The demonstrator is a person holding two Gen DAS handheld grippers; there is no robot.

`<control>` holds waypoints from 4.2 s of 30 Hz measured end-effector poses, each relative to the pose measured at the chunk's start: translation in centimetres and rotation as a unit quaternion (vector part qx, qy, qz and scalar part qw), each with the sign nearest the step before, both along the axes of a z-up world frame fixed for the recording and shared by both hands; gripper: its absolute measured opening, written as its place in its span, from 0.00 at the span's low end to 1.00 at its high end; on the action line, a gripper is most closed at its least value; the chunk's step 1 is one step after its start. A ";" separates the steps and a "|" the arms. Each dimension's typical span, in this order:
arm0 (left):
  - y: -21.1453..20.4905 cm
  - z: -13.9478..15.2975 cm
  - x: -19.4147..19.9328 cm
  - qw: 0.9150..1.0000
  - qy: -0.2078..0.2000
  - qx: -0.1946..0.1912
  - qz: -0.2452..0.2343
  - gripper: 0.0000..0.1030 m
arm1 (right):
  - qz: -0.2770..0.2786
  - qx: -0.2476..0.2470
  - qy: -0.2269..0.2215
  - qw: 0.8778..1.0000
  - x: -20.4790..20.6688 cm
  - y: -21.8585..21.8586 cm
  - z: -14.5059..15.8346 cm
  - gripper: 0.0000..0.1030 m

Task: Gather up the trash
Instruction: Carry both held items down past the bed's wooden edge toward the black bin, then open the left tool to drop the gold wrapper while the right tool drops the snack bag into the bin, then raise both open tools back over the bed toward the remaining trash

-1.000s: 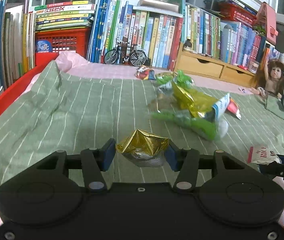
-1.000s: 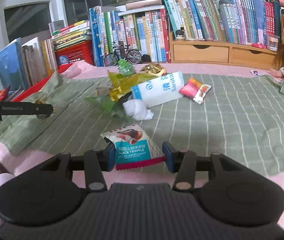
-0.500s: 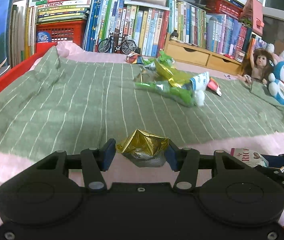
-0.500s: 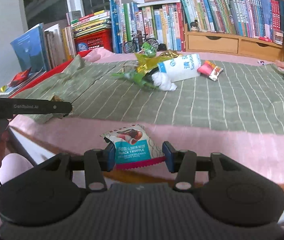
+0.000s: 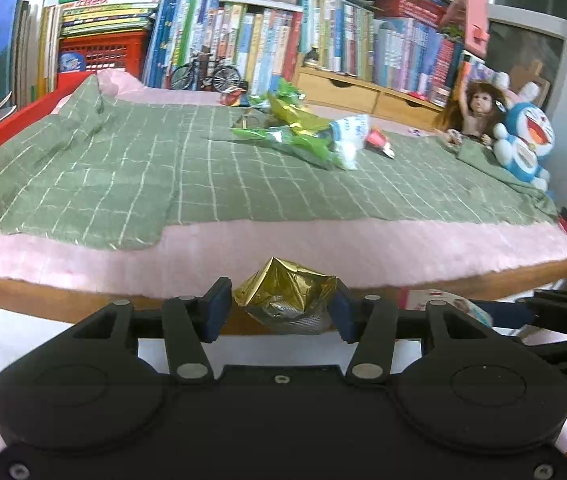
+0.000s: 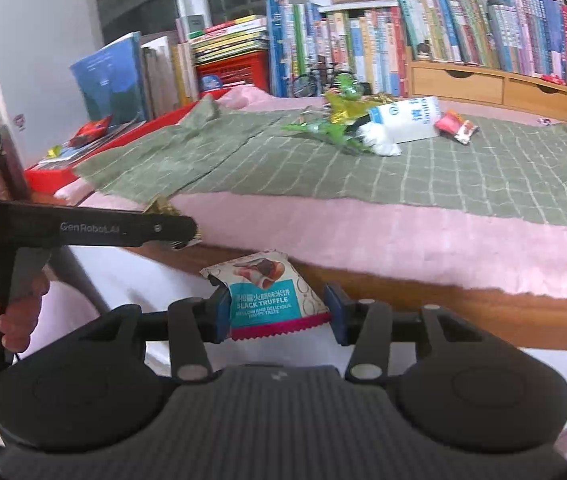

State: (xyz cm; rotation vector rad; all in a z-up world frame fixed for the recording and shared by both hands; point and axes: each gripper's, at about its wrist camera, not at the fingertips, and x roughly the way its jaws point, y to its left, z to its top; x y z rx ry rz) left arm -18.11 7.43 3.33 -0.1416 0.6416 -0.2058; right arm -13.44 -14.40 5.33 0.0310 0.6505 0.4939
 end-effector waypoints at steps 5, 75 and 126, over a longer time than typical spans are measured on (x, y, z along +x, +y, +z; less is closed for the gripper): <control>-1.1 -1.2 -1.5 0.999 0.017 0.018 -0.021 0.48 | 0.002 -0.002 0.014 1.000 -0.9 0.0 -1.1 0.50; 1.4 -14.1 4.3 0.972 0.232 0.035 0.013 1.00 | -0.070 0.004 0.210 0.975 1.5 -0.9 -10.3 1.00; -1.5 2.5 21.8 0.998 -0.005 0.037 -0.054 1.00 | -0.108 0.046 -0.003 0.993 19.4 -5.7 2.2 1.00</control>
